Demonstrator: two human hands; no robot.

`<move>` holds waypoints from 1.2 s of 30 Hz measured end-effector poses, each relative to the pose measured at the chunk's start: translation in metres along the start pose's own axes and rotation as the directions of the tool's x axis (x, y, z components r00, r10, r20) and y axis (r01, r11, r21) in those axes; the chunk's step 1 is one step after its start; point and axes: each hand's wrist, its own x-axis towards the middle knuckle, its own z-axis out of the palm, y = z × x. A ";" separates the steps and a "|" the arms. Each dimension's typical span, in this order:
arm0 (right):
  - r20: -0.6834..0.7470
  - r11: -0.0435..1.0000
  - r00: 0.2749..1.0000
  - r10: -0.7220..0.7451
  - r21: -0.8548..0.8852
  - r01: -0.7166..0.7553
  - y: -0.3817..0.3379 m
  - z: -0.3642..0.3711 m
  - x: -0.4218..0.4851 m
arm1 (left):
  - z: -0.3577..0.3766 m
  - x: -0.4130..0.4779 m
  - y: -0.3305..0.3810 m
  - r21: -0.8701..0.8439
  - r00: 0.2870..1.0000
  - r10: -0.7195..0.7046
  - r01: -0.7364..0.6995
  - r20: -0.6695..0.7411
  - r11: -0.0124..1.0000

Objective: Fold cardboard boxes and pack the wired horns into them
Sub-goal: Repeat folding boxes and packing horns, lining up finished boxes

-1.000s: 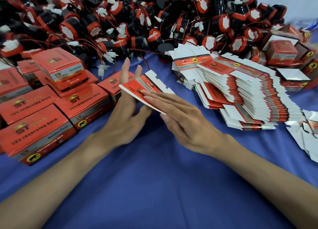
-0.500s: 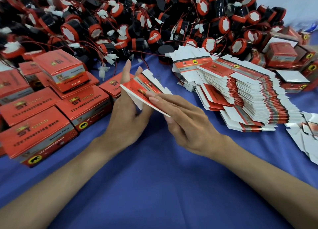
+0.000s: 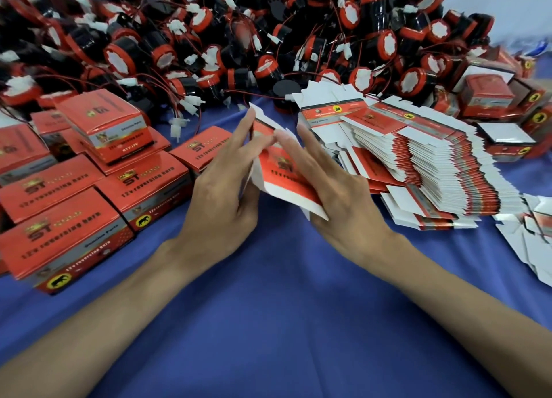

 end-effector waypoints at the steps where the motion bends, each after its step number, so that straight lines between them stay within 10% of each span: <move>1: 0.015 1.000 0.999 -0.030 0.004 0.030 0.002 -0.001 0.000 | -0.001 0.000 0.000 -0.040 1.000 -0.007 0.008 0.025 0.999; 10: 0.161 0.960 0.950 -0.266 -0.040 0.276 0.009 -0.005 0.000 | -0.014 0.011 0.003 -0.691 0.793 -0.556 0.547 0.248 0.472; 23: 0.279 0.848 0.953 -0.122 0.528 -0.045 0.039 -0.012 0.001 | -0.012 0.011 -0.004 -0.683 0.774 -0.625 0.511 0.101 0.522; 30: 0.150 0.937 0.983 0.107 0.317 -0.150 0.046 -0.013 0.004 | -0.013 0.011 -0.007 -0.730 0.758 -0.652 0.438 -0.014 0.525; 36: 0.331 0.608 0.856 0.397 0.604 -0.515 0.019 -0.002 0.001 | -0.010 0.009 -0.003 -0.636 0.858 -0.512 0.419 0.044 0.648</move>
